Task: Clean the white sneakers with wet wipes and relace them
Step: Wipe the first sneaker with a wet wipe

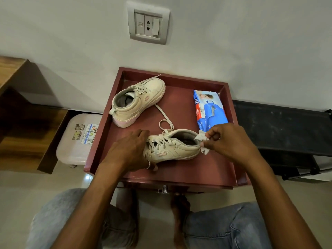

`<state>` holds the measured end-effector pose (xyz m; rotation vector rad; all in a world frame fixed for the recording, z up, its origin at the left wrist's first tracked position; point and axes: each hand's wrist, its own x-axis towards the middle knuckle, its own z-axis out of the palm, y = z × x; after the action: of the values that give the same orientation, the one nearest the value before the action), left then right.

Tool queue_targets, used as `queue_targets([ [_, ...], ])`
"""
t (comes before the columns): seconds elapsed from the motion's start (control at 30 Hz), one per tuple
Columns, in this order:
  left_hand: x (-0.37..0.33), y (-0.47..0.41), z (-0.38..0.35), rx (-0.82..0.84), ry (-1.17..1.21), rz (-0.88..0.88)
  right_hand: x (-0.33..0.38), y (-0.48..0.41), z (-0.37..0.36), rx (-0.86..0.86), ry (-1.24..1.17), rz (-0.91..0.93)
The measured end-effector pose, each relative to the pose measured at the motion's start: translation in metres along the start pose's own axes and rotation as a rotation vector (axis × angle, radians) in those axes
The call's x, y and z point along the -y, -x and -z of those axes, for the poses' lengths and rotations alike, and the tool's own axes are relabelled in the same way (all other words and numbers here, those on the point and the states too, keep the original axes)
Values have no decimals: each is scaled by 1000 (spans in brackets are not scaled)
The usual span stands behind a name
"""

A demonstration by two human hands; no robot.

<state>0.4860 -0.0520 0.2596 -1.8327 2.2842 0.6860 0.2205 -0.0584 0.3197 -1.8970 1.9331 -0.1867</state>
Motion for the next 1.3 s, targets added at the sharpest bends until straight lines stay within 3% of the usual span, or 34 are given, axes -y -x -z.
queue_targets([
  [0.1, -2, -1, -1, -15, -17, -17, 4, 0, -5, -20, -51, -14],
  [0.2, 6, -3, 3, -55, 185, -27, 1, -1, -1, -74, -155, -46],
  [0.37, 15, -3, 6, 56, 385, -51, 5, 2, -3, -143, -226, -96],
  [0.57, 18, -8, 2, 77, 418, -40, 52, 17, -39, -128, -8, 118],
  [0.83, 15, -8, 3, 97, 407, -41, 49, 5, -42, -318, -13, 132],
  [1.07, 16, -6, 2, 115, 417, -63, 27, -23, -25, -425, -217, -84],
  [1.3, 15, -4, 5, 118, 440, -90, 37, -8, -38, -442, -151, 36],
])
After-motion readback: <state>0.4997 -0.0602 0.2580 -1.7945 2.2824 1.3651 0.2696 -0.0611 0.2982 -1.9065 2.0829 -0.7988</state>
